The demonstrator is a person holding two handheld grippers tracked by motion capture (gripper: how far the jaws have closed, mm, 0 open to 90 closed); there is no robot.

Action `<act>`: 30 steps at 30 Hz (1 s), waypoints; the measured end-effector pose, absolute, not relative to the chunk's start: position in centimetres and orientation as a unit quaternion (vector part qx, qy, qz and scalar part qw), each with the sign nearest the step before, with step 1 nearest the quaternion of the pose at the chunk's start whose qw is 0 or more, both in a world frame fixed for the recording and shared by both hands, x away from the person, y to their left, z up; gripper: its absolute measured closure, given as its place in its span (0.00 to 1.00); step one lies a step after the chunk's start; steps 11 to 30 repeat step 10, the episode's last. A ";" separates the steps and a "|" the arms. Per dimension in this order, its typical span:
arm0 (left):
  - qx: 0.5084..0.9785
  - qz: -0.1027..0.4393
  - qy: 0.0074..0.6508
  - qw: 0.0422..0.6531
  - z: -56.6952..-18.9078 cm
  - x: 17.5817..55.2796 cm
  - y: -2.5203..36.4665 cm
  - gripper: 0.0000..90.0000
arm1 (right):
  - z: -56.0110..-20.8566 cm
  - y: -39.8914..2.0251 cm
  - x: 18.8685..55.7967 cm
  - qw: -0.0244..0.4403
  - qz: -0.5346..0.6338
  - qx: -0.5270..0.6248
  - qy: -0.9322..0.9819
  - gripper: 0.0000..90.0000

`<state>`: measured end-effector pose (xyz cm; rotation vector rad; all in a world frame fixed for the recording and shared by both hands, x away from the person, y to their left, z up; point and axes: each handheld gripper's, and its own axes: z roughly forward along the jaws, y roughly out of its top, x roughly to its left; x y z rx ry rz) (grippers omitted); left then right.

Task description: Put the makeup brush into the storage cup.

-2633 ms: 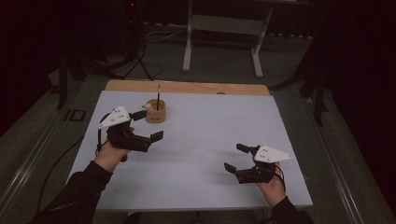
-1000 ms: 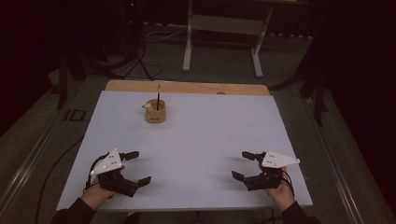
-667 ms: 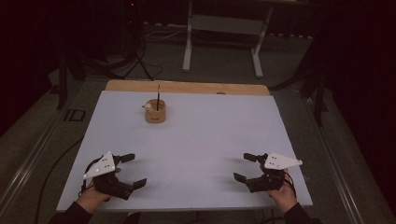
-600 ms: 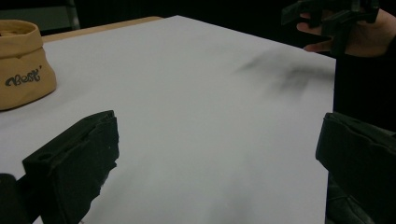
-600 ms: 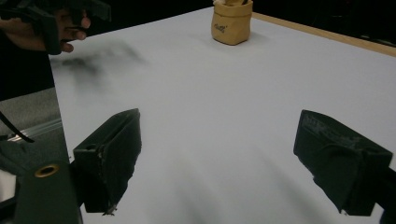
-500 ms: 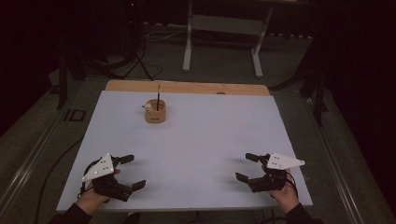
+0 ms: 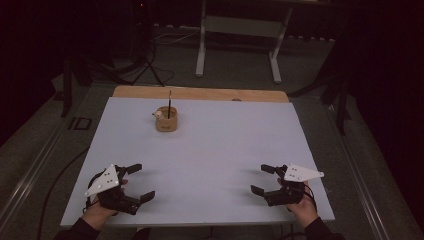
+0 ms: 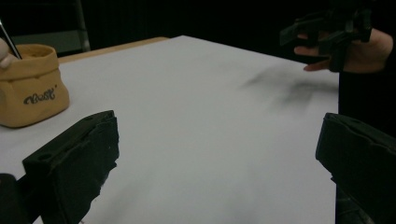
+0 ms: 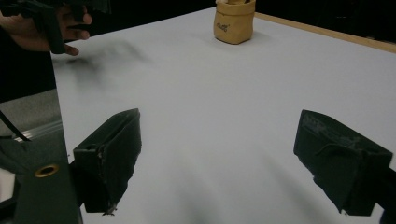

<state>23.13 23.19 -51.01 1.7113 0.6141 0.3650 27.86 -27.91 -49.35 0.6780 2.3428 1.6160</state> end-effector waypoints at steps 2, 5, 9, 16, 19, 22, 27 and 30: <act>0.738 0.160 0.267 0.600 -51.0 23.2 23.3 0.00 | -49.4 -27.9 27.9 0.109 0.549 0.231 0.796 0.17; 0.735 0.159 0.270 0.601 -51.1 23.2 23.4 0.00 | -49.4 -27.8 28.0 0.112 0.552 0.228 0.795 0.17; 0.733 0.157 0.270 0.605 -51.1 23.2 23.5 0.00 | -49.4 -27.9 27.9 0.111 0.549 0.227 0.797 0.17; 0.732 0.159 0.270 0.605 -51.1 23.2 23.5 0.00 | -49.4 -27.9 27.9 0.114 0.548 0.228 0.797 0.17; 0.732 0.159 0.270 0.605 -51.1 23.2 23.5 0.00 | -49.4 -27.9 27.9 0.114 0.548 0.228 0.797 0.17; 0.732 0.159 0.270 0.605 -51.1 23.2 23.5 0.00 | -49.4 -27.9 27.9 0.114 0.548 0.228 0.797 0.17; 0.732 0.159 0.270 0.605 -51.1 23.2 23.5 0.00 | -49.4 -27.9 27.9 0.114 0.548 0.228 0.797 0.17; 0.732 0.159 0.270 0.605 -51.1 23.2 23.5 0.00 | -49.4 -27.9 27.9 0.114 0.548 0.228 0.797 0.17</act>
